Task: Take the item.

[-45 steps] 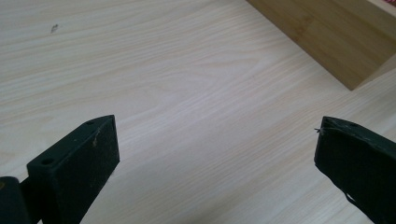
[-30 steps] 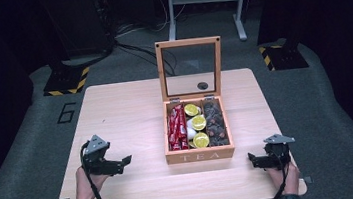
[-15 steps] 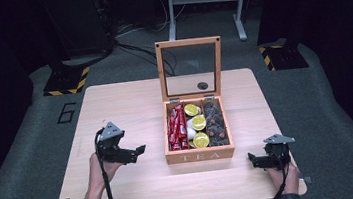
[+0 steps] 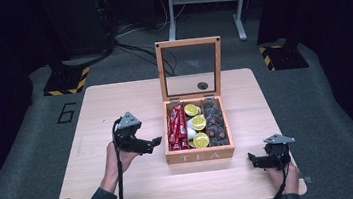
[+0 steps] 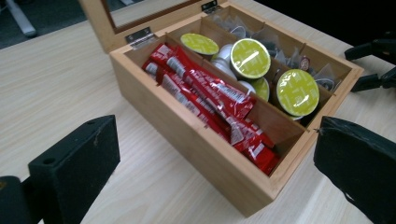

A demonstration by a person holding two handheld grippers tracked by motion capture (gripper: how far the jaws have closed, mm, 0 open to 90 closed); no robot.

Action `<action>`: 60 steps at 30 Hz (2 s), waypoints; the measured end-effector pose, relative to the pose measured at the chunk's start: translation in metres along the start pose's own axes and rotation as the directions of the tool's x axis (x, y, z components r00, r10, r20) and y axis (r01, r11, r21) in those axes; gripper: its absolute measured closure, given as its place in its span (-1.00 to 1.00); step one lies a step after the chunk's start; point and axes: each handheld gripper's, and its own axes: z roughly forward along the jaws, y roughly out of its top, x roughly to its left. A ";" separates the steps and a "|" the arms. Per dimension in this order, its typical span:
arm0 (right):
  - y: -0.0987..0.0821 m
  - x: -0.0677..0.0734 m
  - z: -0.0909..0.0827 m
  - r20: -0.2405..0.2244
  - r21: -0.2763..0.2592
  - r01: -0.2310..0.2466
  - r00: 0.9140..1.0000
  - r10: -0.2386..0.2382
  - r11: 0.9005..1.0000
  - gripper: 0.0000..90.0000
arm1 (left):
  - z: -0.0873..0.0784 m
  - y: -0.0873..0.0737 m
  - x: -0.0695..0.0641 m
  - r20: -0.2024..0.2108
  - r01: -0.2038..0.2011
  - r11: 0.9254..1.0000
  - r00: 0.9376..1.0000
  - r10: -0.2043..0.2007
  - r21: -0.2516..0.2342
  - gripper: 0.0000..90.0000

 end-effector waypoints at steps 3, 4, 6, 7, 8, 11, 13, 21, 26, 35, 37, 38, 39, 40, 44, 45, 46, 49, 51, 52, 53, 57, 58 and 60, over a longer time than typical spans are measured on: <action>0.000 0.000 0.000 0.000 -0.001 0.000 1.000 0.000 1.000 -0.90 | 0.007 0.006 -0.006 0.015 -0.009 1.000 1.000 0.009 -0.003 -1.00; 0.000 0.000 0.000 0.000 -0.001 0.000 1.000 0.000 1.000 -0.90 | 0.009 0.008 -0.007 0.021 -0.017 1.000 1.000 0.018 -0.002 -1.00; 0.000 0.000 0.000 0.000 -0.001 0.001 1.000 -0.001 1.000 -0.90 | 0.014 0.012 -0.010 0.027 -0.027 1.000 0.999 0.027 0.000 -1.00; 0.000 0.000 0.000 0.000 -0.001 0.001 1.000 -0.001 1.000 -0.90 | 0.019 0.016 -0.013 0.033 -0.039 0.999 0.999 0.039 0.000 -1.00; 0.000 0.000 0.000 0.000 -0.001 0.001 1.000 -0.001 1.000 -0.90 | 0.019 0.016 -0.013 0.033 -0.039 0.999 0.999 0.039 0.000 -1.00; 0.000 0.000 0.000 -0.002 -0.001 0.002 1.000 -0.002 1.000 -0.90 | 0.032 0.025 -0.018 0.042 -0.062 0.998 0.997 0.062 0.001 -0.99; 0.000 0.000 0.000 -0.002 -0.001 0.002 1.000 -0.002 1.000 -0.90 | 0.039 0.029 -0.021 0.049 -0.067 0.998 0.997 0.066 0.007 -0.99; 0.000 0.000 0.000 0.000 -0.002 0.001 1.000 -0.001 1.000 -0.90 | 0.065 0.035 -0.031 0.084 -0.077 0.997 0.994 0.074 0.030 -1.00; 0.000 0.000 0.000 0.001 -0.001 -0.002 1.000 0.002 1.000 -0.89 | 0.078 0.036 -0.036 0.094 -0.081 0.995 0.993 0.075 0.055 -1.00; 0.000 0.000 0.000 0.001 -0.006 0.000 1.000 0.000 1.000 -0.89 | 0.100 0.037 -0.046 0.111 -0.108 0.990 0.989 0.097 0.095 -0.99; 0.000 0.000 0.000 0.000 -0.006 -0.001 1.000 0.001 1.000 -0.88 | 0.108 0.036 -0.049 0.119 -0.115 0.986 0.988 0.100 0.125 -0.97; 0.000 0.000 0.000 0.000 -0.006 -0.001 1.000 0.001 1.000 -0.88 | 0.108 0.036 -0.049 0.119 -0.115 0.986 0.988 0.100 0.125 -0.97; 0.000 0.000 0.000 0.000 -0.006 0.000 1.000 0.000 1.000 -0.88 | 0.112 0.035 -0.052 0.122 -0.122 0.983 0.987 0.105 0.136 -0.97; 0.000 0.000 0.000 0.000 -0.006 0.000 1.000 0.000 1.000 -0.88 | 0.112 0.035 -0.052 0.122 -0.122 0.983 0.987 0.105 0.136 -0.95; 0.000 0.000 0.000 0.000 -0.007 0.000 1.000 0.000 1.000 -0.88 | 0.118 0.037 -0.053 0.112 -0.132 0.981 0.987 0.116 0.140 -0.91; 0.000 0.000 0.000 0.000 -0.007 0.000 1.000 0.000 1.000 -0.88 | 0.121 0.039 -0.050 0.106 -0.124 0.983 0.988 0.110 0.138 -0.88; 0.000 0.000 0.000 0.000 -0.007 0.000 1.000 0.000 1.000 -0.88 | 0.121 0.039 -0.050 0.106 -0.124 0.983 0.988 0.110 0.138 -0.87; 0.000 0.000 0.000 0.000 -0.007 0.000 1.000 0.000 1.000 -0.88 | 0.128 0.042 -0.046 0.096 -0.119 0.982 0.990 0.105 0.146 -0.84; 0.000 0.000 0.000 0.000 -0.006 0.000 1.000 0.000 1.000 -0.88 | 0.129 0.043 -0.045 0.090 -0.127 0.981 0.989 0.114 0.148 -0.83; 0.000 0.000 0.000 0.001 -0.007 0.000 1.000 0.000 1.000 -0.88 | 0.131 0.043 -0.045 0.090 -0.123 0.981 0.990 0.110 0.150 -0.83; 0.000 0.000 0.000 0.000 -0.007 0.000 1.000 0.000 1.000 -0.88 | 0.132 0.044 -0.044 0.088 -0.124 0.981 0.990 0.112 0.150 -0.83; 0.000 0.000 0.000 -0.001 -0.007 0.000 1.000 0.000 1.000 -0.88 | 0.139 0.048 -0.045 0.071 -0.136 0.978 0.990 0.126 0.160 -0.86; 0.000 0.000 0.000 -0.002 -0.007 0.000 1.000 0.000 1.000 -0.88 | 0.141 0.049 -0.045 0.067 -0.141 0.976 0.989 0.132 0.163 -0.86; 0.000 0.000 0.000 -0.003 -0.008 0.000 1.000 0.000 1.000 -0.87 | 0.144 0.051 -0.045 0.060 -0.138 0.976 0.990 0.129 0.166 -0.86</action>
